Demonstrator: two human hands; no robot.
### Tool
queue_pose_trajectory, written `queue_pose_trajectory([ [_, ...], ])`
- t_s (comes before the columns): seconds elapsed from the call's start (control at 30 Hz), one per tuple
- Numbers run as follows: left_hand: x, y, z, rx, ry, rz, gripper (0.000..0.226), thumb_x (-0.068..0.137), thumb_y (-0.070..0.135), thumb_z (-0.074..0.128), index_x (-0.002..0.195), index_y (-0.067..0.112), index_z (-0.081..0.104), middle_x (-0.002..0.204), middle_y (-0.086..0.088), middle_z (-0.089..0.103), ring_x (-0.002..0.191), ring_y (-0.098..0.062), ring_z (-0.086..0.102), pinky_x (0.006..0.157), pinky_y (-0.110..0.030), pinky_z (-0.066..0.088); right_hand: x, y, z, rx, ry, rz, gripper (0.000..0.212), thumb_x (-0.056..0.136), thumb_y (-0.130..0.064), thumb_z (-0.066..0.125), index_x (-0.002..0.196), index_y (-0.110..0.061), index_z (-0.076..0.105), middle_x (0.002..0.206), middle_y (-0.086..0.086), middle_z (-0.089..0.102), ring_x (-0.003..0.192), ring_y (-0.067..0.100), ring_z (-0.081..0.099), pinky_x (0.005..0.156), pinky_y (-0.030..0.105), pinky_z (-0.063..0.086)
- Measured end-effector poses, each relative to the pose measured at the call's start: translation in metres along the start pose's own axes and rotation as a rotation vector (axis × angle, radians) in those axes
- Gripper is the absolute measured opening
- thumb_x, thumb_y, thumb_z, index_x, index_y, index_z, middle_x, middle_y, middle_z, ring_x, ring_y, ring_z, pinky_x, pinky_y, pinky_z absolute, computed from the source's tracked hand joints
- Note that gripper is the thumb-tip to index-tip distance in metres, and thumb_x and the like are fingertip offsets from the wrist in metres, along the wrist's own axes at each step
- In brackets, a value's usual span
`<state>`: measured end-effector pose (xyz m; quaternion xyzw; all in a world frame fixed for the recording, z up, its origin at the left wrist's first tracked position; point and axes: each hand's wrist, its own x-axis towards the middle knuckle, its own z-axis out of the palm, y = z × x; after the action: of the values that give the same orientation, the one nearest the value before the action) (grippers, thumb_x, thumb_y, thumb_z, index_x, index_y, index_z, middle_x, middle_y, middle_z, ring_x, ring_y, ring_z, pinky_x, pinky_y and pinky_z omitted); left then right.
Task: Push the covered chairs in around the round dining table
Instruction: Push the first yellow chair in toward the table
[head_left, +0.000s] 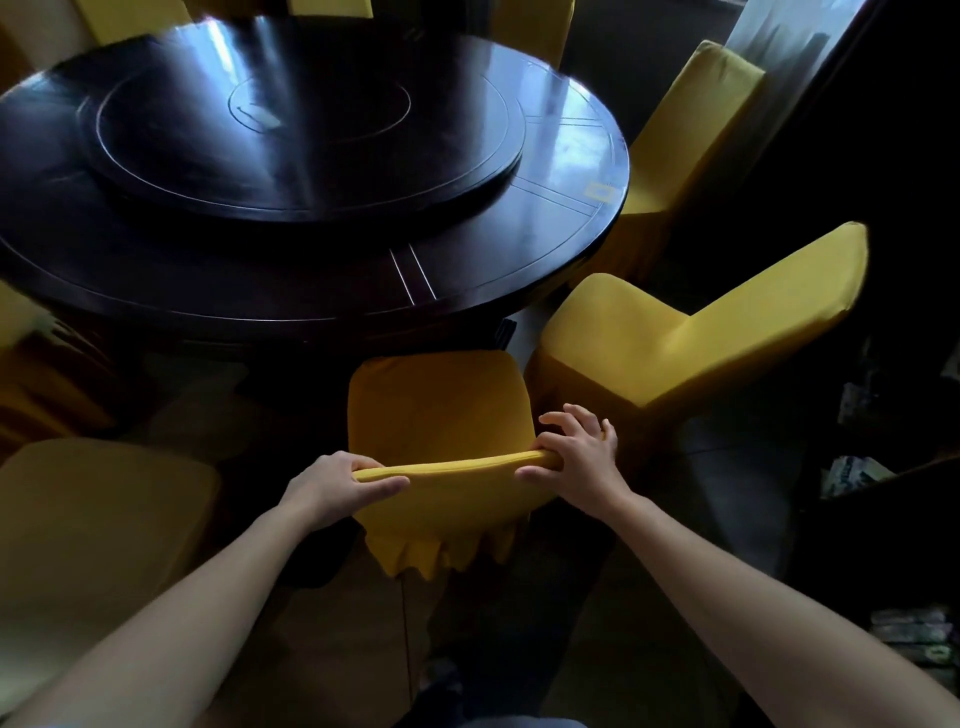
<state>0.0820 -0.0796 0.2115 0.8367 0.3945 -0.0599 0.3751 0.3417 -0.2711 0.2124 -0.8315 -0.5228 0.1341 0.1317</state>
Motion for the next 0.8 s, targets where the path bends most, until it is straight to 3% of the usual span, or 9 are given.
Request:
queue_pose_trajectory([
  [0.17, 0.016, 0.003, -0.009, -0.049, 0.009, -0.019, 0.069, 0.059, 0.077, 0.051, 0.102, 0.025, 0.069, 0.09, 0.008, 0.066, 0.082, -0.01, 0.063, 0.072, -0.031, 0.058, 0.029, -0.002, -0.012, 0.032, -0.082, 0.05, 0.045, 0.075, -0.067, 0.059, 0.1, -0.031, 0.067, 0.15, -0.003, 0.033, 0.145, 0.023, 0.003, 0.112, 0.06, -0.004],
  [0.63, 0.029, 0.009, -0.014, -0.067, -0.083, -0.045, 0.065, 0.058, 0.071, 0.054, 0.098, 0.021, 0.069, 0.092, 0.002, 0.066, 0.086, -0.013, 0.061, 0.078, -0.031, 0.054, 0.03, -0.001, -0.015, 0.041, -0.045, 0.048, 0.052, 0.074, -0.073, 0.053, 0.104, -0.032, 0.066, 0.13, -0.009, 0.052, 0.136, 0.02, 0.026, 0.114, 0.054, 0.006],
  [0.8, 0.02, 0.005, -0.006, 0.016, 0.044, -0.001, 0.07, 0.061, 0.074, 0.052, 0.106, 0.023, 0.067, 0.09, 0.006, 0.066, 0.079, -0.009, 0.063, 0.069, -0.028, 0.057, 0.019, -0.005, -0.01, 0.042, 0.017, 0.097, 0.052, 0.075, -0.075, 0.051, 0.107, -0.036, 0.065, 0.118, -0.01, 0.058, 0.126, 0.019, 0.038, 0.115, 0.052, 0.012],
])
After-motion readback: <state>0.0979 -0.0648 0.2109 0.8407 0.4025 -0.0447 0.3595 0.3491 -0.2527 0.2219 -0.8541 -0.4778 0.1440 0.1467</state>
